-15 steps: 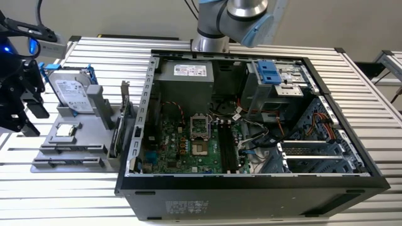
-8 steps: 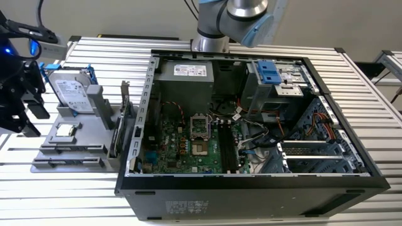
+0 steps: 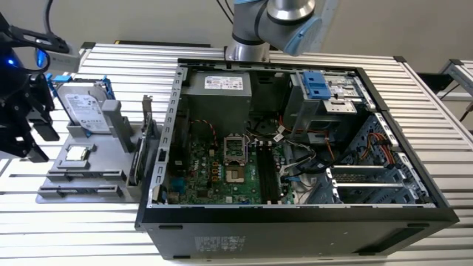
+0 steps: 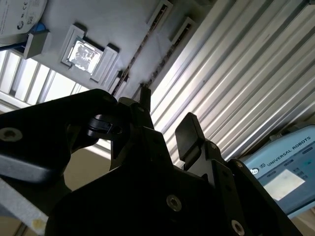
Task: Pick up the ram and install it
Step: 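Pick up the ram and move it above insertion slot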
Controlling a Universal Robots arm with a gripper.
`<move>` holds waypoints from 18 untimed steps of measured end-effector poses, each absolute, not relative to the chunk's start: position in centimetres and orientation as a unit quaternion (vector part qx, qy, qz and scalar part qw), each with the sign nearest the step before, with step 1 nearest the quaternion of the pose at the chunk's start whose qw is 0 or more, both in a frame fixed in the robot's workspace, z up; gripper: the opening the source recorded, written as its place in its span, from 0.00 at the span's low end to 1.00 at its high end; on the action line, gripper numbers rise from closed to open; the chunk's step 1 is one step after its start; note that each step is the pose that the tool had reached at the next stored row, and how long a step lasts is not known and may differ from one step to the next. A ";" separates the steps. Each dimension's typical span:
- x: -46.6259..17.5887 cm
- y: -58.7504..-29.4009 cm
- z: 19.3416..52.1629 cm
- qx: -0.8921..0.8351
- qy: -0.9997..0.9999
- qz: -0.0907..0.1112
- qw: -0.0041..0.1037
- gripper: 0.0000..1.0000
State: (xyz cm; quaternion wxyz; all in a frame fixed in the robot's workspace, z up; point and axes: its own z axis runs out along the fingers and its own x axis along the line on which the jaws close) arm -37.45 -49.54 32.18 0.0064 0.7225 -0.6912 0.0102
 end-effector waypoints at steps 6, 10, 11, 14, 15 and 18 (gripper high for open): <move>-37.4 -49.5 31.8 0.723 -0.691 0.010 0.006 1.00; -37.4 -49.5 31.6 0.723 -0.691 0.010 0.006 1.00; -37.4 -49.5 31.6 0.723 -0.691 0.010 0.006 1.00; -37.4 -49.5 31.5 0.723 -0.691 0.010 0.006 1.00; -37.4 -49.5 31.4 0.723 -0.691 0.010 0.006 1.00; -37.4 -49.5 31.3 0.723 -0.691 0.010 0.006 1.00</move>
